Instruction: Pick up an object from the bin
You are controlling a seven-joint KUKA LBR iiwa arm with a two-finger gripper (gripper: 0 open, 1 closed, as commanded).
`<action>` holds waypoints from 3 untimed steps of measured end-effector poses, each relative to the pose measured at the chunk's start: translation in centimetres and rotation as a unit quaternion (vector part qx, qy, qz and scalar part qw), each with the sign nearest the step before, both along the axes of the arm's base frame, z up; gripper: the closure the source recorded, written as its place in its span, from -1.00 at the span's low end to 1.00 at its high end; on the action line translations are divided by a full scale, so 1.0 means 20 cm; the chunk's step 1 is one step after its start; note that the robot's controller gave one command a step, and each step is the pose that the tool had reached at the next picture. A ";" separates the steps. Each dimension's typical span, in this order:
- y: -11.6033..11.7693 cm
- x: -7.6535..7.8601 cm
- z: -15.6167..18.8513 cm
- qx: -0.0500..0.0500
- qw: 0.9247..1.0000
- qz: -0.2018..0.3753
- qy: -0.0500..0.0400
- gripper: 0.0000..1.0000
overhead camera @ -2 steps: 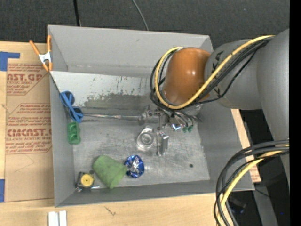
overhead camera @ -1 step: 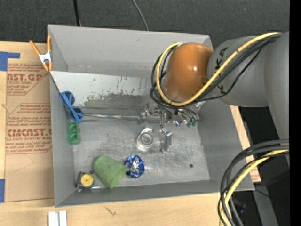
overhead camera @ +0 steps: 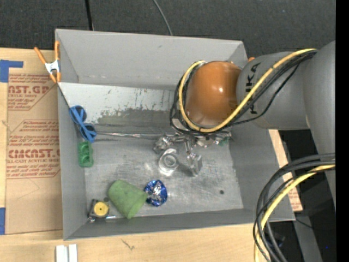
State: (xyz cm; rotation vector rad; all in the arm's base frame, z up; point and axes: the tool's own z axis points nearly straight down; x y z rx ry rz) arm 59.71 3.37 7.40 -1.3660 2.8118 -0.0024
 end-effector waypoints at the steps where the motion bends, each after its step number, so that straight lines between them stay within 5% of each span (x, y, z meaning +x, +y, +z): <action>1: 0.10 0.00 0.00 -0.002 0.999 -0.035 0.003 -1.00; 2: 0.12 0.01 0.01 0.001 0.999 -0.035 -0.001 1.00; 3: 0.13 0.02 0.39 -0.001 0.999 -0.035 0.002 1.00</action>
Offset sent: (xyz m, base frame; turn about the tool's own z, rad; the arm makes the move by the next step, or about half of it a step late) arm -0.0037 0.0205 -0.0040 0.0680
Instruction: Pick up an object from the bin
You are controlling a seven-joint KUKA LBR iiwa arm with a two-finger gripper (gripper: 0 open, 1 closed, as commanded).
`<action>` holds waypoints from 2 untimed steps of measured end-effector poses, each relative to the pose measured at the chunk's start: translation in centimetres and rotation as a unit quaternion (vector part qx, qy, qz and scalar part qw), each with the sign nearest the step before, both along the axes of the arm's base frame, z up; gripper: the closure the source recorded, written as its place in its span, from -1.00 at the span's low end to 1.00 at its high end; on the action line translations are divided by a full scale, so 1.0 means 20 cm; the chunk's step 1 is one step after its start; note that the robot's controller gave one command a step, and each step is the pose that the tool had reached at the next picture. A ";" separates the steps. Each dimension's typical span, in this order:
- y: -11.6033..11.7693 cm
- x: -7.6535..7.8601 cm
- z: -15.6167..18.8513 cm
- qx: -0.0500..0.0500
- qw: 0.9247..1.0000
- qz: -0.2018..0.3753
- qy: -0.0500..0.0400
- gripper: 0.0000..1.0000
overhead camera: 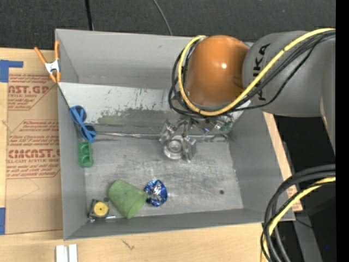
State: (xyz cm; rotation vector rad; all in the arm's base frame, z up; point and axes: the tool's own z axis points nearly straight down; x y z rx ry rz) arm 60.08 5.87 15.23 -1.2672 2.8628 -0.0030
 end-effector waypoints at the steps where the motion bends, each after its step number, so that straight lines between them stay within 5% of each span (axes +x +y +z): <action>1: 0.01 0.00 0.01 0.000 1.000 -0.001 0.004 1.00; 2: 0.01 0.00 0.03 0.000 1.000 -0.001 0.004 1.00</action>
Offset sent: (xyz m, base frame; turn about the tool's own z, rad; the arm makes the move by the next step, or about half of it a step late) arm 0.0000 -0.0001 0.0024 0.0000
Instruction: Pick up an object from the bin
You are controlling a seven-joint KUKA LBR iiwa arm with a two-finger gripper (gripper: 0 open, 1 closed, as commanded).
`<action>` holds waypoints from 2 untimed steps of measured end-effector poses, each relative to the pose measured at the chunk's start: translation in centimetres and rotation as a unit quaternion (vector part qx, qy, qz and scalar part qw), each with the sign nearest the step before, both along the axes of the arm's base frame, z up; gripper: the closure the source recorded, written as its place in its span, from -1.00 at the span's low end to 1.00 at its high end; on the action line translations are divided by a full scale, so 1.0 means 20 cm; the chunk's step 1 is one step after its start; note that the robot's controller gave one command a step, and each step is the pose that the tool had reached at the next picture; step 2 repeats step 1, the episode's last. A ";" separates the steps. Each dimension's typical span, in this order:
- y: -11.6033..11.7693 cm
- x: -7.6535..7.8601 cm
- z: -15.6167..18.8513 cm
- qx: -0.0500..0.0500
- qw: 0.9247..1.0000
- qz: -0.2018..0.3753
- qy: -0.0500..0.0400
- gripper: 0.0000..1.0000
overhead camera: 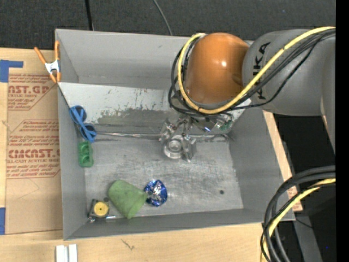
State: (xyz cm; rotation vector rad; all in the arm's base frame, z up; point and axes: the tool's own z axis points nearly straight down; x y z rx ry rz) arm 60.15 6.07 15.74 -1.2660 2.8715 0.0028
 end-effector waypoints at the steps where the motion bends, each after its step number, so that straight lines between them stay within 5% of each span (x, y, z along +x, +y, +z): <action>1: 0.01 0.01 0.20 0.000 1.000 0.000 -0.002 1.00; 2: 0.01 0.01 0.20 0.000 1.000 0.000 -0.002 1.00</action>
Offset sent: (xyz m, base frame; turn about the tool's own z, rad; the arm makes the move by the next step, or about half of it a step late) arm -0.0001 -0.0001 0.0383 0.0000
